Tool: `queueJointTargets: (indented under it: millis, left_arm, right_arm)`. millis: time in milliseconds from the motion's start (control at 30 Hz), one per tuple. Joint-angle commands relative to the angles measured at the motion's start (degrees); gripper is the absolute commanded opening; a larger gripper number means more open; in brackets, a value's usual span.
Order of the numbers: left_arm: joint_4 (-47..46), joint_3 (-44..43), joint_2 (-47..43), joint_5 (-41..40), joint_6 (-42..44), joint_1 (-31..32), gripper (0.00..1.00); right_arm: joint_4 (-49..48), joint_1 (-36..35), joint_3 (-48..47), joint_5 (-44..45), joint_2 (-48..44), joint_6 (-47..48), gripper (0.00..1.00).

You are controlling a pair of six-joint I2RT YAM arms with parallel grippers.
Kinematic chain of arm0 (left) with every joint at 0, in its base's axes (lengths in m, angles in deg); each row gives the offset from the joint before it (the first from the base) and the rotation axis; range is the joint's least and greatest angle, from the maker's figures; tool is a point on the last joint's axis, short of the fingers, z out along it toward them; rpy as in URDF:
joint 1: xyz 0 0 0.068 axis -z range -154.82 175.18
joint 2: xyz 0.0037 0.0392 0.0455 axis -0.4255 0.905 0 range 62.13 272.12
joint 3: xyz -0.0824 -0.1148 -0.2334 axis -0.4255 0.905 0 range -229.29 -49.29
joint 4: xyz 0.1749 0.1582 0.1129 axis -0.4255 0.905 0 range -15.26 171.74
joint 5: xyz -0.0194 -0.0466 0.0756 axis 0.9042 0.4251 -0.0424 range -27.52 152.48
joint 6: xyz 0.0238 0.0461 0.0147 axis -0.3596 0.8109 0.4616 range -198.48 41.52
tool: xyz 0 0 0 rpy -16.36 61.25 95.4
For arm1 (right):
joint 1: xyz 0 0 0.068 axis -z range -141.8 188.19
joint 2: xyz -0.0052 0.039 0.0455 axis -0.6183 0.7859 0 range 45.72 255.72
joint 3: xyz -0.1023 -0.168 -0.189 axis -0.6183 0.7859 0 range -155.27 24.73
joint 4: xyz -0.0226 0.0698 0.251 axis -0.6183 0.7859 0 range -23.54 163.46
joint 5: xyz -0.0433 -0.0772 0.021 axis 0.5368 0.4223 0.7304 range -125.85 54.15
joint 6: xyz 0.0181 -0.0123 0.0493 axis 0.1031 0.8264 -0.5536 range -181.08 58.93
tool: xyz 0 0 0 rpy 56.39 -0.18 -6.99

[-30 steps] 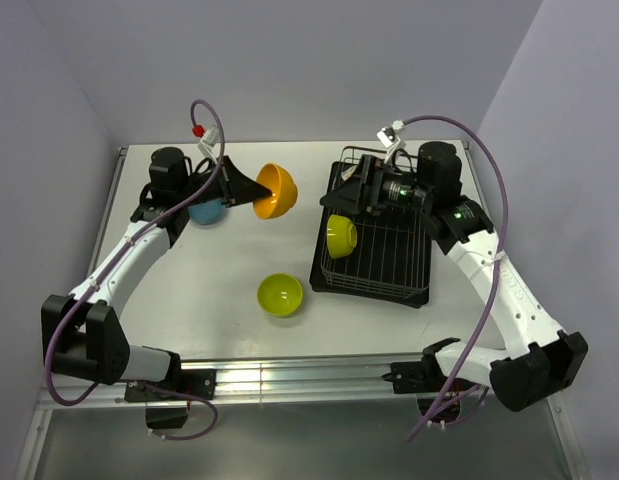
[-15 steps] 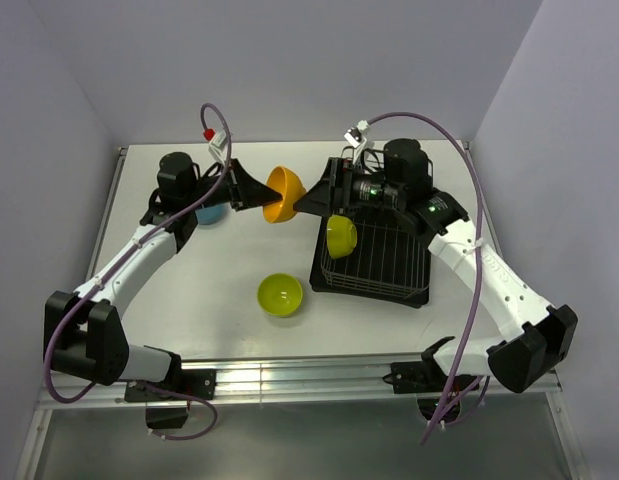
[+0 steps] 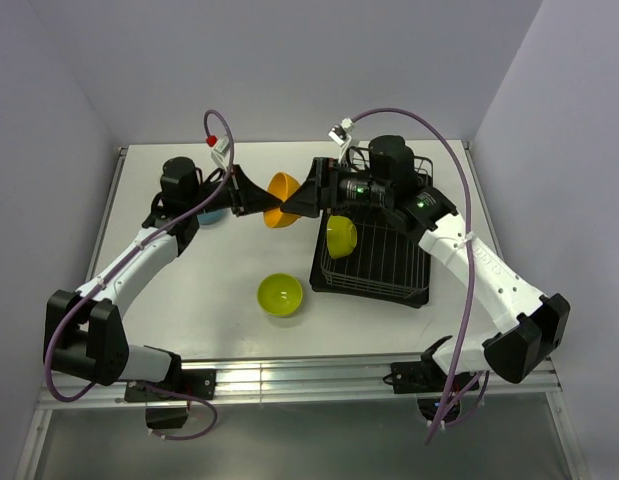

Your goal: Load the bowls into the dish rack

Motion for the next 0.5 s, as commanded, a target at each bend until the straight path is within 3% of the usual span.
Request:
queueJointTargets:
  millis: [0,200,467]
  left_arm:
    - [-1.9,-0.8,-1.0,-0.1,0.5,0.7,0.0]
    - [0.1,-1.2,-1.0,-1.7,1.4,0.8,0.0]
    - [4.9,-2.5,-1.8,-6.2,5.4,1.5,0.0]
  right_arm:
    - [-2.3,-1.4,-2.5,-0.3,0.5,-0.7,1.0]
    - [-1.8,-2.1,-2.6,2.0,1.2,-2.0,0.98]
    - [-1.4,-2.2,-2.0,3.4,2.7,-4.5,0.81]
